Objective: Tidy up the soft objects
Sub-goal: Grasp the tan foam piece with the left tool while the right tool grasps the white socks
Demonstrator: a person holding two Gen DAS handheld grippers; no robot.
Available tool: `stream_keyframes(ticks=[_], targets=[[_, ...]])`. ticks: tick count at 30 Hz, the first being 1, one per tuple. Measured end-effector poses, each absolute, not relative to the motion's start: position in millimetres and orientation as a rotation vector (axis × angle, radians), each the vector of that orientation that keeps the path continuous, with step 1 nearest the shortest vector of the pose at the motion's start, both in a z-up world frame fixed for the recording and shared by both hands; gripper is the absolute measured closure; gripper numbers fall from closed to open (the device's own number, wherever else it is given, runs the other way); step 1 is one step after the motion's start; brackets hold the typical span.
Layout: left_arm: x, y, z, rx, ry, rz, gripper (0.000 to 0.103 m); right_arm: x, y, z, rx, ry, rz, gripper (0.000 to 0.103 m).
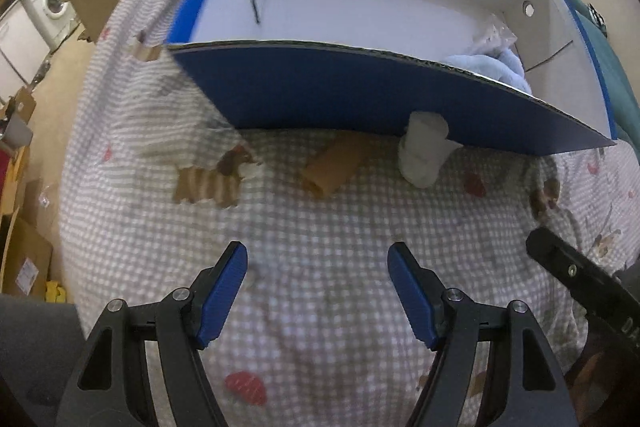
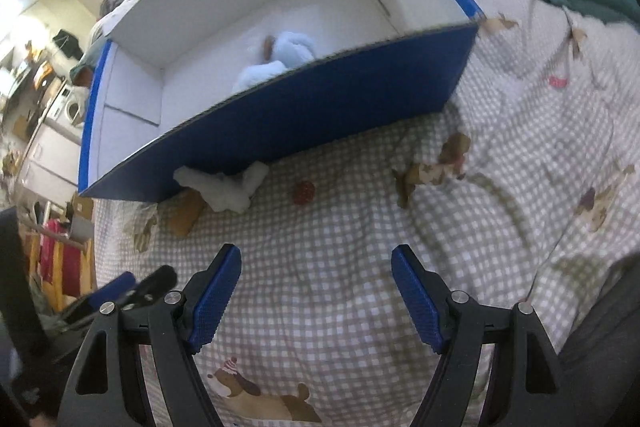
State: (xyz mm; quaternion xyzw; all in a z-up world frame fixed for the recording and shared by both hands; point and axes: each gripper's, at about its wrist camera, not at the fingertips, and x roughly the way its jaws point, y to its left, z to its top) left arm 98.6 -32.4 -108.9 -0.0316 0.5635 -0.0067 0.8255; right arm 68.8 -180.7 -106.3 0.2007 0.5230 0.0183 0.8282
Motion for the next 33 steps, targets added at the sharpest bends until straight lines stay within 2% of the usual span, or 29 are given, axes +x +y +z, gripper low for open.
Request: stream_keyframes(ticks=[4, 6, 7, 8, 13, 15, 17, 22, 33], targets=[[114.9, -41.5, -116.5, -0.042, 1.192, -0.033, 0.037, 71.8, -182.4, -112.0, 0.453, 1.129, 0.035, 0.021], [124.1, -43.2, -122.2, -0.035, 1.199, -0.033, 0.048, 71.7, -180.7, -112.2, 0.444, 1.130, 0.037, 0.021], [129.4, -44.4, -126.1, -0.036, 1.205, -0.041, 0.060, 71.8, -179.4, -112.0, 0.438, 1.130, 0.040, 0.021], [133.3, -45.7, -129.3, -0.031, 1.211, -0.044, 0.068, 71.6, -178.6, -112.3, 0.434, 1.131, 0.042, 0.021], [147.0, -51.7, -137.7, 0.024, 1.180, -0.041, 0.070, 73.4, -173.3, -114.0, 0.423, 1.137, 0.050, 0.021], [150.8, -53.7, -139.0, 0.023, 1.178, -0.042, 0.077, 73.7, -172.7, -114.9, 0.420, 1.140, 0.051, 0.021], [151.6, -53.1, -138.4, 0.019, 1.179, -0.047, 0.093, 74.4, -172.4, -116.2, 0.417, 1.144, 0.051, 0.021], [149.7, -54.6, -130.8, 0.001, 1.186, -0.106, 0.097, 77.3, -168.3, -118.7, 0.407, 1.149, 0.051, 0.021], [107.8, -44.4, -99.8, -0.050, 1.152, -0.082, 0.097, 85.3, -158.0, -118.9, 0.420, 1.134, 0.084, 0.021]])
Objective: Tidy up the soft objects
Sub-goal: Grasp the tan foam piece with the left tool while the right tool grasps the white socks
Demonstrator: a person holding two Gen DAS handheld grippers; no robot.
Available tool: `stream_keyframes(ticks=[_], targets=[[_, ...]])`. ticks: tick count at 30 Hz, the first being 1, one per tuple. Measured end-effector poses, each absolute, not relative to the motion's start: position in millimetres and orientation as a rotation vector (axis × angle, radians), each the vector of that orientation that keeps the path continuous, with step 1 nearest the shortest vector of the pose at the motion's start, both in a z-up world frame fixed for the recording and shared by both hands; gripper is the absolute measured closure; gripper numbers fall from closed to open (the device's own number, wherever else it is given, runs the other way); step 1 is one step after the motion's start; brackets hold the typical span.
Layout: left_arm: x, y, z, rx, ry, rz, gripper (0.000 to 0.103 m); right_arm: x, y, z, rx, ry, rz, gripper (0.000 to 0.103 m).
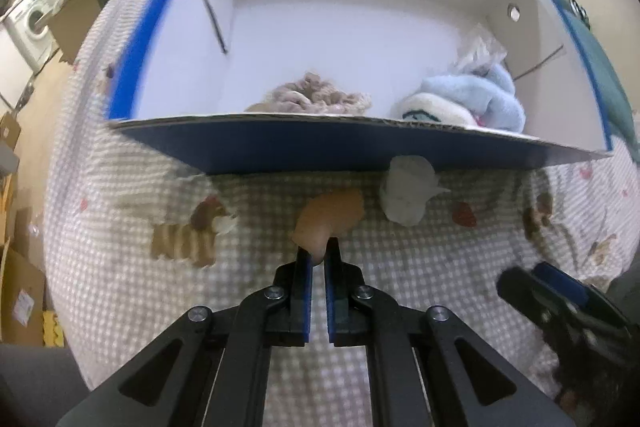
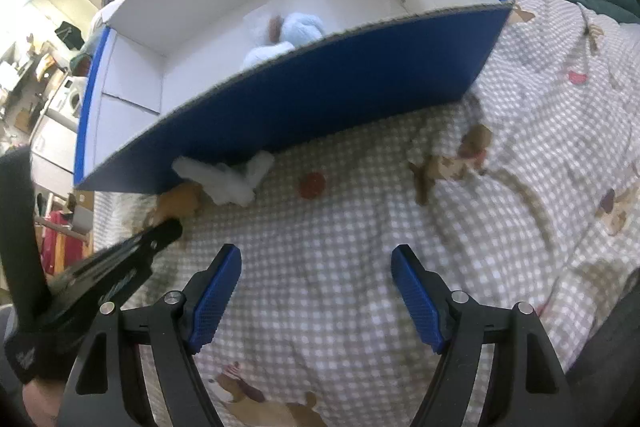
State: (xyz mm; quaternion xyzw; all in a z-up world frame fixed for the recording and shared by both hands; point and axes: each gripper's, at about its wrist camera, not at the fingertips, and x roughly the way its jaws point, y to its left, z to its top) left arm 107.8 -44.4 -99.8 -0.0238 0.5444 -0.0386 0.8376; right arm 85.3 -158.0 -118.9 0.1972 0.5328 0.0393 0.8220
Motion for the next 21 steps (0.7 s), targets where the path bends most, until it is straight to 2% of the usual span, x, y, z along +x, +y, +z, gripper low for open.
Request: stream_keyframes(ticks=[13, 16, 17, 18, 21], targets=[[100.8, -4.8, -99.4, -0.116, 1.165, -0.016, 0.097, 143.6, -107.4, -133.1, 0.341, 1.129, 0.236, 0.021], [106.5, -0.4, -98.3, -0.138, 1.174, -0.017, 0.097, 150.4, -92.1, -135.7, 0.287, 1.107, 0.262, 0.025], [110.6, -1.5, -99.2, -0.141, 1.177, -0.019, 0.097, 152.4, -87.1, -136.3, 0.272, 1.099, 0.277, 0.030], [111.6, -1.4, -99.6, -0.143, 1.179, -0.021, 0.097, 154.8, -83.2, -136.8, 0.261, 1.096, 0.287, 0.040], [113.7, -2.8, -103.7, -0.142, 1.185, -0.026, 0.097, 162.3, -72.0, -141.8, 0.224, 1.098, 0.294, 0.052]])
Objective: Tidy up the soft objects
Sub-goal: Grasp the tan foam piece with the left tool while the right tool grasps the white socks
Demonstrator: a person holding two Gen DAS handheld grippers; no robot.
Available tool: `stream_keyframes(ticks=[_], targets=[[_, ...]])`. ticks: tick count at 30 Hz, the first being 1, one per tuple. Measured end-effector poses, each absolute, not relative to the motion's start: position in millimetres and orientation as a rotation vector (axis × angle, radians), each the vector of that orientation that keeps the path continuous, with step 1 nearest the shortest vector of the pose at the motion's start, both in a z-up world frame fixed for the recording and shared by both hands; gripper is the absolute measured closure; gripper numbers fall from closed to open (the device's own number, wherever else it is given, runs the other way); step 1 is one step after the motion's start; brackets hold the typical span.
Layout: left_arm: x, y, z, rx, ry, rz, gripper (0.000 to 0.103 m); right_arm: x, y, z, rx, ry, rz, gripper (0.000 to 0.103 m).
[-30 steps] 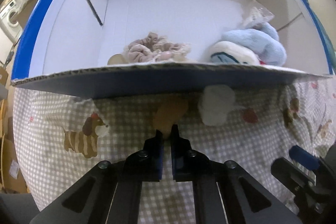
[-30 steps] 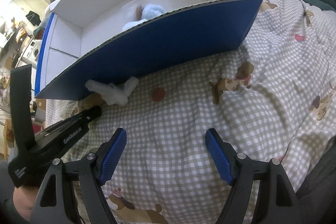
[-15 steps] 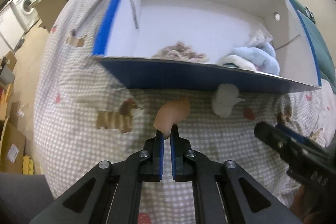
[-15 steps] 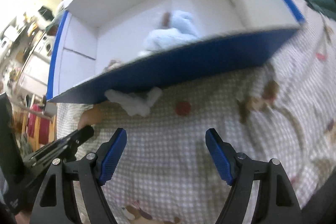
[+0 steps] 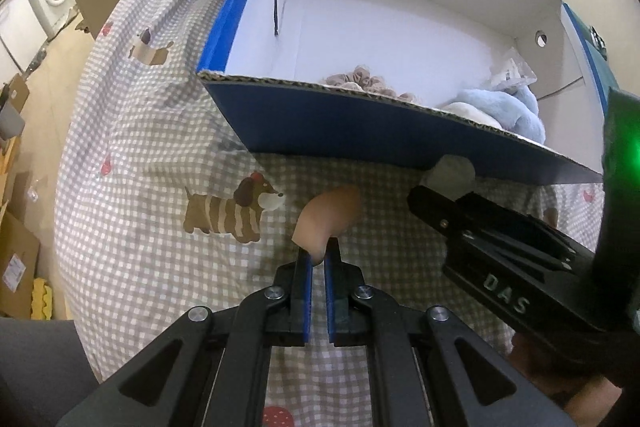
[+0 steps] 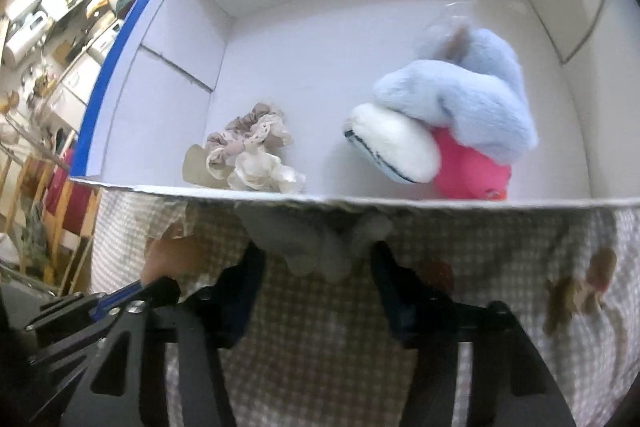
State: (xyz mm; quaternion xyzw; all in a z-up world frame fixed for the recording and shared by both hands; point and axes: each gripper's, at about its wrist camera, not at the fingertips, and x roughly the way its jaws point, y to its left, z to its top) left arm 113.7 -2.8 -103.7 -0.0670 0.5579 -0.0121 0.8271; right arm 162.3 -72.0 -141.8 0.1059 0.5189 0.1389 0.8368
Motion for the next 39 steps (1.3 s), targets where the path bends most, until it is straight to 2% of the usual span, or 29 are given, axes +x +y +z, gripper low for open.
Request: stream_keyframes(ticks=[3, 8, 24, 39], targets=[[115.9, -0.5, -106.3, -0.145, 1.191, -0.020, 0.097, 162.7, -73.4, -146.0, 0.232, 1.101, 0.301, 0.067], [118.9, 0.5, -106.4, -0.142, 1.187, -0.017, 0.097, 160.9, -76.8, -139.0, 0.226, 1.065, 0.311, 0.073], [86.4, -14.1, -72.0, -0.093, 1.091, -0.054, 0.098, 110.9, -104.2, -96.6, 0.254, 1.040, 0.330, 0.074], [67.3, -22.1, 2.9, -0.031, 0.918, -0.054, 0.098, 82.5, -144.4, -32.4, 0.250, 0.906, 0.322, 0.074]])
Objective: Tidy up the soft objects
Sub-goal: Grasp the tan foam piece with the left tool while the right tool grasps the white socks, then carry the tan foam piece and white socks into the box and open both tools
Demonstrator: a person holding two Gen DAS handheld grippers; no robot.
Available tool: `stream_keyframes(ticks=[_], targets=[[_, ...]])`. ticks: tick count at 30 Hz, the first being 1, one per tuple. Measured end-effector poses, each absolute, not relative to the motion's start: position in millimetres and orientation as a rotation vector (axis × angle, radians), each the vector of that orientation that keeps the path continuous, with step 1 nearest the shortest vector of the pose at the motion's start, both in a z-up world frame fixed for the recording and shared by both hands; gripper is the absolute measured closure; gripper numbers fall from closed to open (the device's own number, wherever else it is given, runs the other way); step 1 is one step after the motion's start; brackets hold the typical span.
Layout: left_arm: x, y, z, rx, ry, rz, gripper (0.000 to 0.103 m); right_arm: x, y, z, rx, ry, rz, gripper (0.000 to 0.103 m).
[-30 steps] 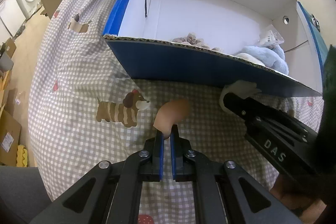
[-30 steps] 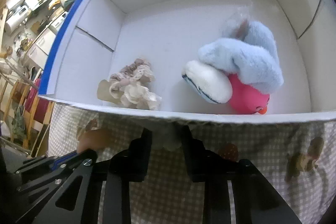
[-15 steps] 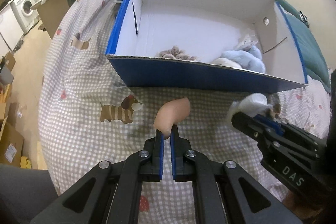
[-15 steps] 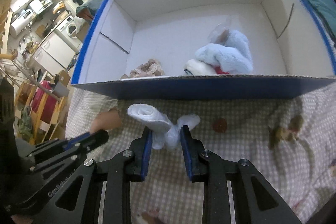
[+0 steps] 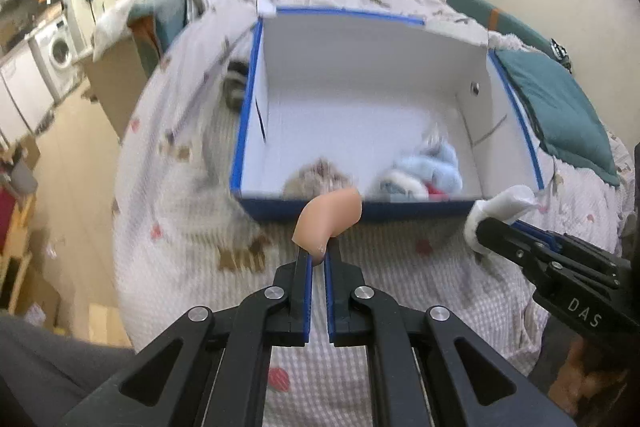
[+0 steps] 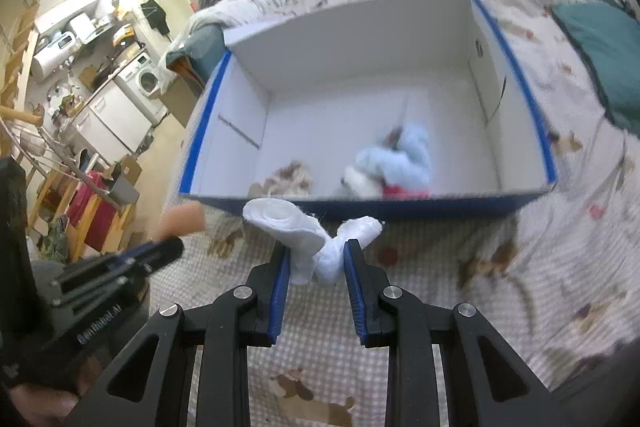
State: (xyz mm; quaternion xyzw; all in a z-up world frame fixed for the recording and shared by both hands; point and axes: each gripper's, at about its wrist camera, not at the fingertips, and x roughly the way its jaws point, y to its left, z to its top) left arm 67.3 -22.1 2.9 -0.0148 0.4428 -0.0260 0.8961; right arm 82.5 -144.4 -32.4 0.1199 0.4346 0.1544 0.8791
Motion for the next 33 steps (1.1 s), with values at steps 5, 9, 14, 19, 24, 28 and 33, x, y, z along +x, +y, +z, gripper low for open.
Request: stream_keyframes(ticks=[5, 9, 14, 19, 24, 28, 33], targets=[[89.9, -24.0, 24.4, 0.005, 0.875, -0.067, 0.098, 95.3, -155.2, -14.1, 0.211, 0.855, 0.315, 0.074], [110.4, -29.9, 31.8, 0.038, 0.856, -0.079, 0.098, 114.3, -164.6, -4.0, 0.202, 0.832, 0.305, 0.074], [137.3, -35.9, 27.6, 0.053, 0.859, -0.112, 0.098, 141.1, -167.6, -3.6, 0.183, 0.828, 0.290, 0.074], [158.5, -40.8, 1.7, 0.024, 0.900, -0.208, 0.098, 160.3, -174.7, -25.0, 0.217, 0.850, 0.320, 0.074], [166.4, -43.7, -32.9, -0.024, 0.978, -0.212, 0.098, 165.6, -178.6, -44.8, 0.275, 0.901, 0.305, 0.074], [166.0, -55.9, -42.1, -0.007, 1.001, -0.231, 0.097, 163.4, -166.5, -48.2, 0.219, 0.911, 0.330, 0.074], [167.6, -60.7, -42.6, 0.004, 0.988, -0.225, 0.097, 164.9, -159.0, -51.9, 0.215, 0.928, 0.366, 0.074]])
